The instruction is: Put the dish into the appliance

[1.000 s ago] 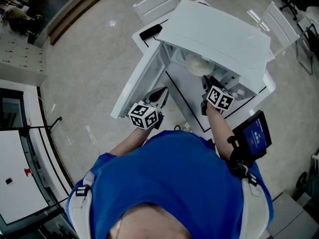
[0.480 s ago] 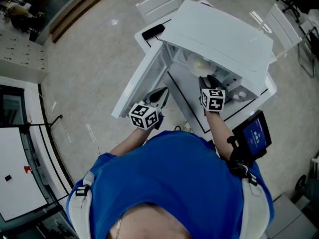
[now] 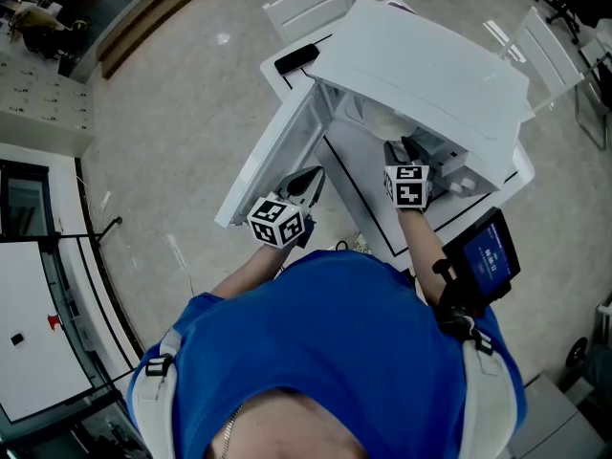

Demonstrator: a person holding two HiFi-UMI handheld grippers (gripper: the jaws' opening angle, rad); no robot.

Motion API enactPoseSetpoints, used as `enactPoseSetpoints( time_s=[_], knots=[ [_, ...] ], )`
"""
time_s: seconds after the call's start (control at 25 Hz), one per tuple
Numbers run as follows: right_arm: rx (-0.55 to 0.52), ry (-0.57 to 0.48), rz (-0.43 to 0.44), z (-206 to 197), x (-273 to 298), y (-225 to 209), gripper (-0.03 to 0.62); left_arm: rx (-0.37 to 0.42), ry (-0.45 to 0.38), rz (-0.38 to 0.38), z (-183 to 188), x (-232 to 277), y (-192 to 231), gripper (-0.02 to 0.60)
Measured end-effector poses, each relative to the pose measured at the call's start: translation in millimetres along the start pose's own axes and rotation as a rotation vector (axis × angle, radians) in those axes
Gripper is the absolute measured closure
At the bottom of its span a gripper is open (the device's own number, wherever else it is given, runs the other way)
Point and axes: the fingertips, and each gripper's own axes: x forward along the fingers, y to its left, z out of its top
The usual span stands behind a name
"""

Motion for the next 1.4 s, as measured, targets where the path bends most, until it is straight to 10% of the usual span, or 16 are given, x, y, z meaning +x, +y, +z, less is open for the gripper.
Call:
enactPoseSetpoints(
  time_s=[1.4],
  knots=[
    [-0.083,0.059,-0.031,13.3,24.9,-11.0,0.434,-0.026,0.002,0.031,-6.2,-1.1,8.9,0.575]
  ],
)
